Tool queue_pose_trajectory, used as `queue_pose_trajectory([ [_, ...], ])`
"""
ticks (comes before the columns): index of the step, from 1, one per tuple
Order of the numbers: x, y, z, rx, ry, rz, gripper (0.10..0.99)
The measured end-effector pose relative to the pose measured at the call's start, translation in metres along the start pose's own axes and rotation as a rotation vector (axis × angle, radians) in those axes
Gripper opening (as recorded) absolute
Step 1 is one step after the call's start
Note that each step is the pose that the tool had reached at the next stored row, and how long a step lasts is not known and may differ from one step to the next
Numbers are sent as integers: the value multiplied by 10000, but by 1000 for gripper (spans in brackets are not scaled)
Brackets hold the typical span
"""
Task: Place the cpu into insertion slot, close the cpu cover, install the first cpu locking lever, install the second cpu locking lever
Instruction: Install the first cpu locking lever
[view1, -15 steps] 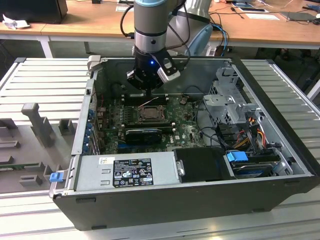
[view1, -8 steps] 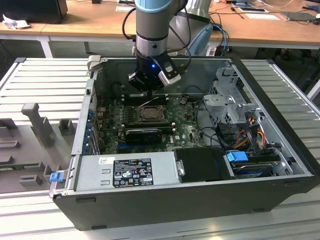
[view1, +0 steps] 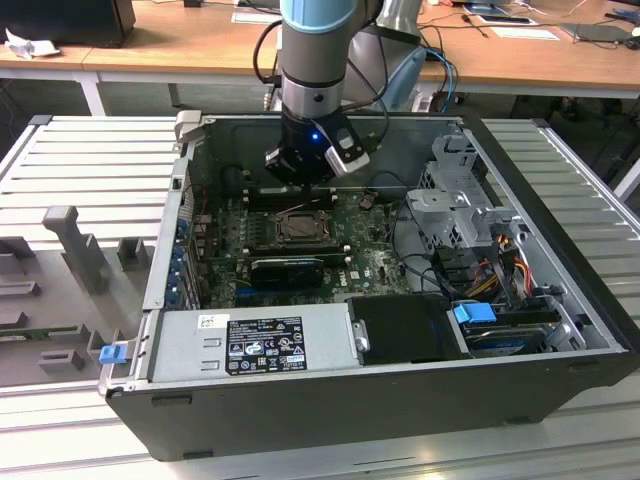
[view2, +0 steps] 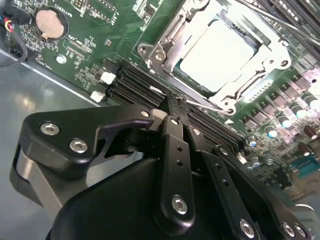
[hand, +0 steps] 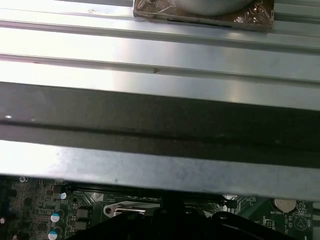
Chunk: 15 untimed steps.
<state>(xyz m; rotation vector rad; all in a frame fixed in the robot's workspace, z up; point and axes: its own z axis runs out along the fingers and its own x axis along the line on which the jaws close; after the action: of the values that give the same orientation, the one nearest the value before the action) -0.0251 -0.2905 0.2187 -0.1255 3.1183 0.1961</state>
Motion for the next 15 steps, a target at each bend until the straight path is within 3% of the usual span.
queue_pose_trajectory([
  [15,-68,5,95,1,-1,1,106],
])
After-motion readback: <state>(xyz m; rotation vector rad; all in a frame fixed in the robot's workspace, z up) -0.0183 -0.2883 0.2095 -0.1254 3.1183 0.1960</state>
